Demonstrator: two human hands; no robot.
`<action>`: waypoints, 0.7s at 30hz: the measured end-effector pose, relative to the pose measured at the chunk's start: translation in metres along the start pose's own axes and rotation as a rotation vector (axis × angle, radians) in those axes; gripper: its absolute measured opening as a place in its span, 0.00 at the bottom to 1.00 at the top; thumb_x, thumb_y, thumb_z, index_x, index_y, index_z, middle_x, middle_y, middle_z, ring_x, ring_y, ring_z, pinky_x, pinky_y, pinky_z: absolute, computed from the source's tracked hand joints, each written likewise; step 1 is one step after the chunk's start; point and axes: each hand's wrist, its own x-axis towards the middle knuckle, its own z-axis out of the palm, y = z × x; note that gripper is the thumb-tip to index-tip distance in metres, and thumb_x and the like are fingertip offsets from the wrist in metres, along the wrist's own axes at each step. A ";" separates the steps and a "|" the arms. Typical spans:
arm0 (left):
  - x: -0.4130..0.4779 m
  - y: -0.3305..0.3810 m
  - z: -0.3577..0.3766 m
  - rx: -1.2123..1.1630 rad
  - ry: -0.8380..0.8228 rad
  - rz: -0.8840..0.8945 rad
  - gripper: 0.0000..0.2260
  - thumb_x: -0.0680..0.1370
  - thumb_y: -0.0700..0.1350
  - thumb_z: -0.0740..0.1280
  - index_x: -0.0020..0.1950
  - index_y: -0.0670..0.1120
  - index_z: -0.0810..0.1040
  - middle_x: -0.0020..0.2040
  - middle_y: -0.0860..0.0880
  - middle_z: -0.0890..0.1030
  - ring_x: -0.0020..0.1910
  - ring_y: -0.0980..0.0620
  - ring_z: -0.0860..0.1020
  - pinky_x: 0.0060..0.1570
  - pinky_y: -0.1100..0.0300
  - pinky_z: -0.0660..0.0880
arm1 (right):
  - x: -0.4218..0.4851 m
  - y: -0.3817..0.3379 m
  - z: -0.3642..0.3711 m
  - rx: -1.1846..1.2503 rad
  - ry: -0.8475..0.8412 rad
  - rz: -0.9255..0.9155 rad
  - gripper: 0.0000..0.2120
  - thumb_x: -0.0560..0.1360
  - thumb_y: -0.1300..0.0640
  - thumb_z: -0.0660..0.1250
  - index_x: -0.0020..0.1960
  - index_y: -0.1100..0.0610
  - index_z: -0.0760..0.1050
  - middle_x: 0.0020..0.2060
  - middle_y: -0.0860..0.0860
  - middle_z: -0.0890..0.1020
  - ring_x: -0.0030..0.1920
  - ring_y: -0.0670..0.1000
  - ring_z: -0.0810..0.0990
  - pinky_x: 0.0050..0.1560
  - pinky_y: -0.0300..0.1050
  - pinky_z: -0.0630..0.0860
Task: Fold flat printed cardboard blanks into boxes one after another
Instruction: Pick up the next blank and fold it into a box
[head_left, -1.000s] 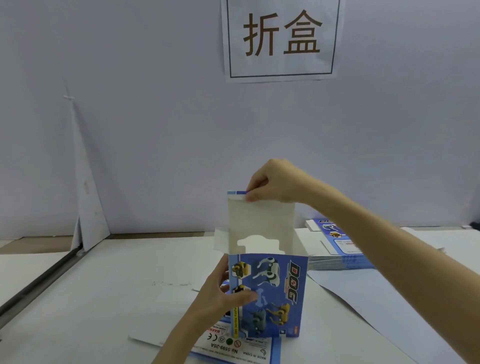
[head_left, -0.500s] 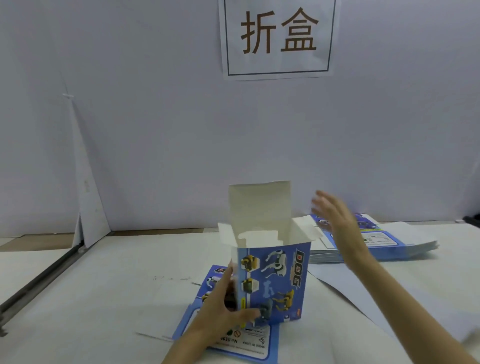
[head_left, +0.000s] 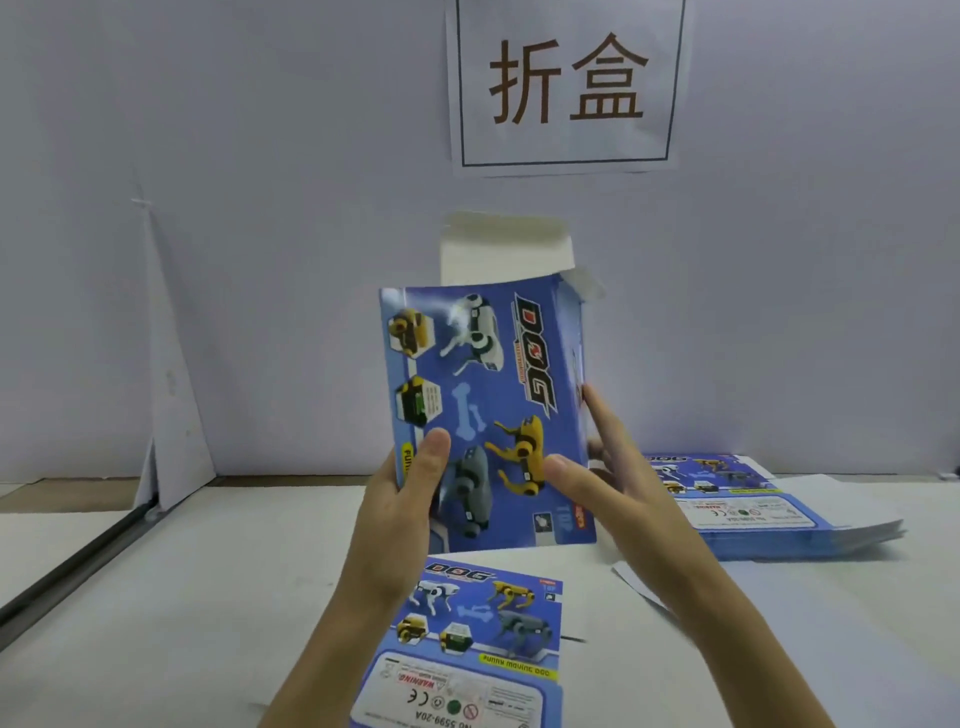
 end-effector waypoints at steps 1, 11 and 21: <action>0.000 0.003 0.001 0.005 0.010 0.017 0.21 0.70 0.60 0.64 0.43 0.43 0.81 0.32 0.45 0.82 0.31 0.50 0.81 0.31 0.62 0.77 | -0.001 -0.001 0.000 -0.017 0.001 0.014 0.39 0.66 0.43 0.69 0.72 0.34 0.55 0.66 0.46 0.73 0.60 0.47 0.79 0.52 0.46 0.81; -0.003 0.017 -0.001 0.034 0.029 0.038 0.18 0.72 0.57 0.62 0.39 0.43 0.81 0.29 0.46 0.82 0.27 0.52 0.80 0.26 0.65 0.75 | -0.005 -0.012 0.007 -0.058 -0.017 -0.022 0.39 0.68 0.43 0.68 0.74 0.35 0.53 0.70 0.43 0.70 0.66 0.50 0.74 0.62 0.57 0.76; -0.004 0.016 -0.001 0.026 0.023 0.026 0.20 0.73 0.57 0.60 0.40 0.41 0.80 0.28 0.47 0.81 0.26 0.54 0.79 0.25 0.67 0.74 | -0.007 -0.009 0.016 -0.047 -0.001 -0.025 0.42 0.67 0.42 0.70 0.75 0.35 0.51 0.70 0.41 0.69 0.69 0.48 0.71 0.63 0.58 0.75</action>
